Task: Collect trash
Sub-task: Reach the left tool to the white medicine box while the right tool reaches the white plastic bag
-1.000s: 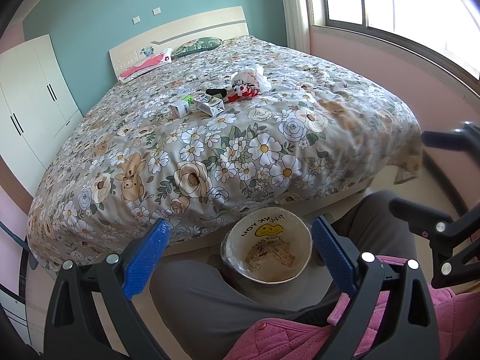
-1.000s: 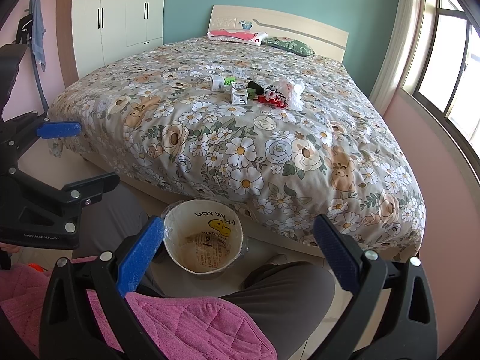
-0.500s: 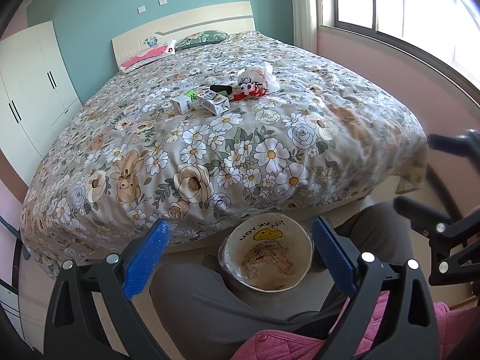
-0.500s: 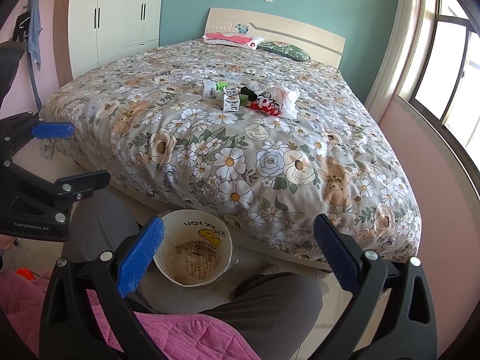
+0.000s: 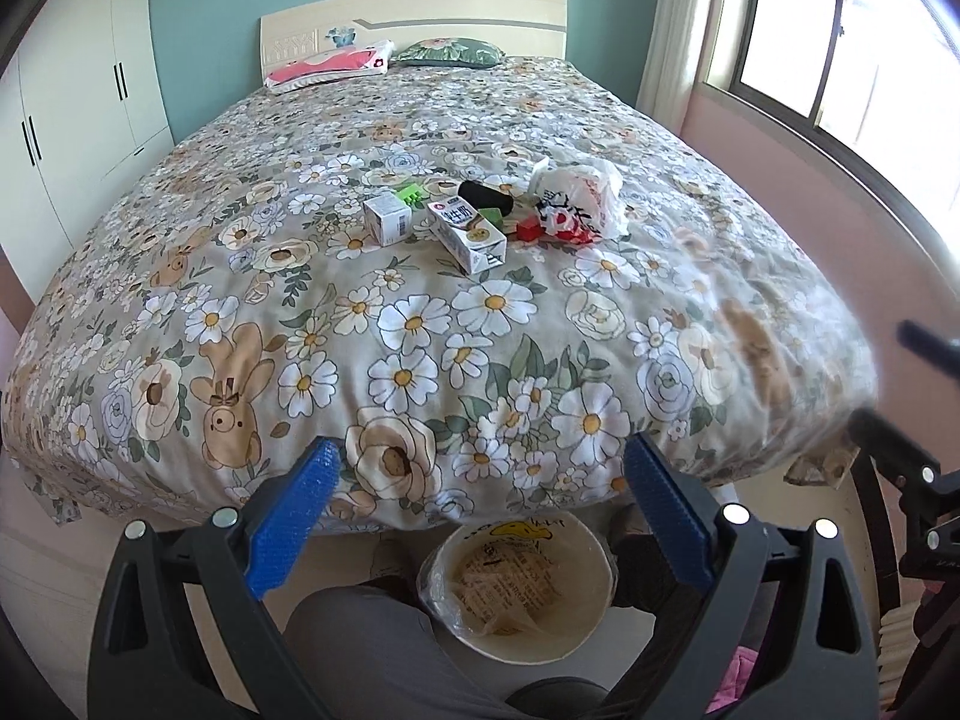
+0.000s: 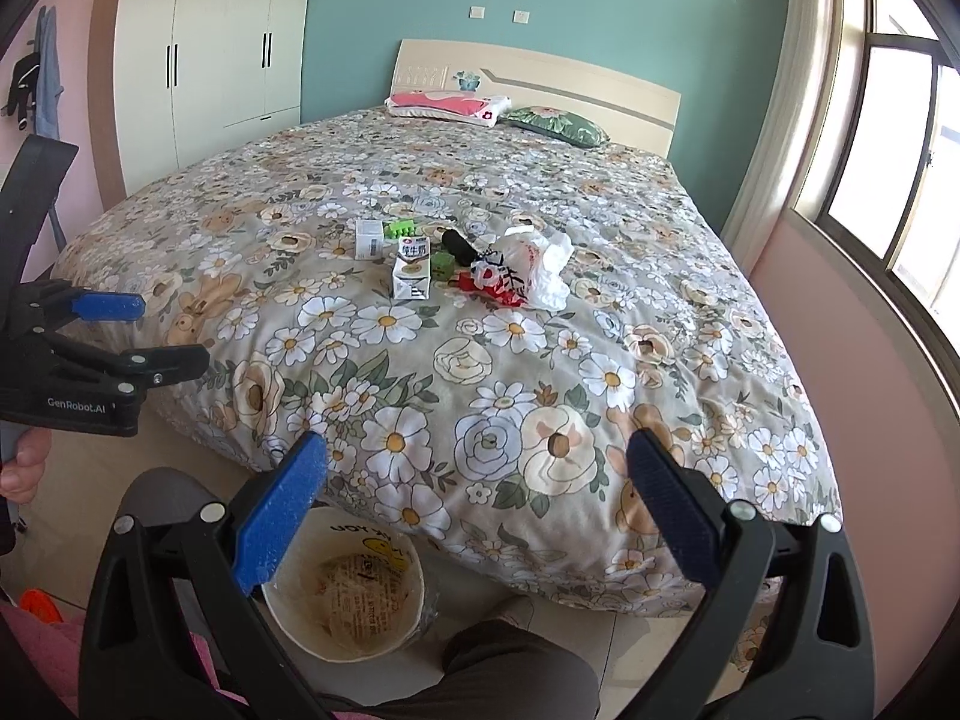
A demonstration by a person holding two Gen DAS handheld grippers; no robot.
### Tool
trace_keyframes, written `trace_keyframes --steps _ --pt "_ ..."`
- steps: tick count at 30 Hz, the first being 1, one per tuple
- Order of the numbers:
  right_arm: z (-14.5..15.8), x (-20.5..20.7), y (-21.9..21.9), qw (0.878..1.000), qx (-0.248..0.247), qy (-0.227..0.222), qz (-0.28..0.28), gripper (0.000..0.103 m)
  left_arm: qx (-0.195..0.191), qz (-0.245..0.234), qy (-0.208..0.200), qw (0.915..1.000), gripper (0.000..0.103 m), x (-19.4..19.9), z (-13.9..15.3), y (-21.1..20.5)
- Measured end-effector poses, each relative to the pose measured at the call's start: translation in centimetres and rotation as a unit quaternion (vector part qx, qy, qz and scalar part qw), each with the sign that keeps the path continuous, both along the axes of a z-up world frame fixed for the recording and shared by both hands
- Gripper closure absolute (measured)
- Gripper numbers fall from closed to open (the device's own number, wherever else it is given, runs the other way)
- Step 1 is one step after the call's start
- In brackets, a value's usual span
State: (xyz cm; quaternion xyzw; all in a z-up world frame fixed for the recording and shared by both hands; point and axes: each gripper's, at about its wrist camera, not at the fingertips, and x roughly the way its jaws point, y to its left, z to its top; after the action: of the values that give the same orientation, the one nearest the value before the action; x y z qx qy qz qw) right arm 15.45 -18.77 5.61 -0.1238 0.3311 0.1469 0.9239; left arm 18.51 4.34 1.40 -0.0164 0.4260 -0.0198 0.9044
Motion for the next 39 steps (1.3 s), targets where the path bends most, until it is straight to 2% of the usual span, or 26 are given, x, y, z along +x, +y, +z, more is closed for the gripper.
trace_keyframes --steps 7,11,16,21,25,30,35,37,38,39 --pt "-0.1 8.5 -0.5 1.000 0.014 0.012 -0.013 0.005 0.002 0.033 0.000 0.9994 0.006 8.6 0.2 3.4" --pt "-1.0 12.7 -0.7 0.999 0.028 0.030 -0.028 0.005 0.000 0.055 0.013 0.9984 0.006 13.6 -0.8 5.3" --pt "-2.3 18.0 -0.4 0.998 0.030 0.044 -0.043 0.005 -0.022 0.082 0.036 0.9958 0.006 20.1 -2.4 7.2" --pt "-4.1 23.8 0.2 0.996 0.038 0.059 -0.050 0.005 -0.061 0.113 0.069 0.9893 0.006 26.1 -4.6 8.8" --pt "-6.1 28.3 0.6 0.995 0.047 0.072 -0.047 0.005 -0.066 0.138 0.084 0.9846 0.006 30.3 -6.3 9.2" --pt "-9.0 33.5 0.8 0.993 0.062 0.098 -0.030 0.005 -0.095 0.169 0.104 0.9756 0.006 34.6 -8.5 10.1" --pt "-12.1 37.1 1.4 0.990 0.069 0.124 -0.014 0.006 -0.087 0.191 0.118 0.9705 0.006 37.8 -10.8 10.3" --pt "-13.0 37.9 1.7 0.990 0.063 0.126 -0.004 0.014 -0.082 0.196 0.125 0.9692 0.006 38.6 -11.7 10.3" --pt "-13.5 38.4 1.9 0.989 0.061 0.134 0.003 0.030 -0.080 0.198 0.130 0.9684 0.006 38.9 -12.2 10.3" --pt "-14.1 38.9 2.0 0.987 0.064 0.147 0.009 0.039 -0.081 0.200 0.134 0.9672 0.009 39.0 -12.6 10.4"
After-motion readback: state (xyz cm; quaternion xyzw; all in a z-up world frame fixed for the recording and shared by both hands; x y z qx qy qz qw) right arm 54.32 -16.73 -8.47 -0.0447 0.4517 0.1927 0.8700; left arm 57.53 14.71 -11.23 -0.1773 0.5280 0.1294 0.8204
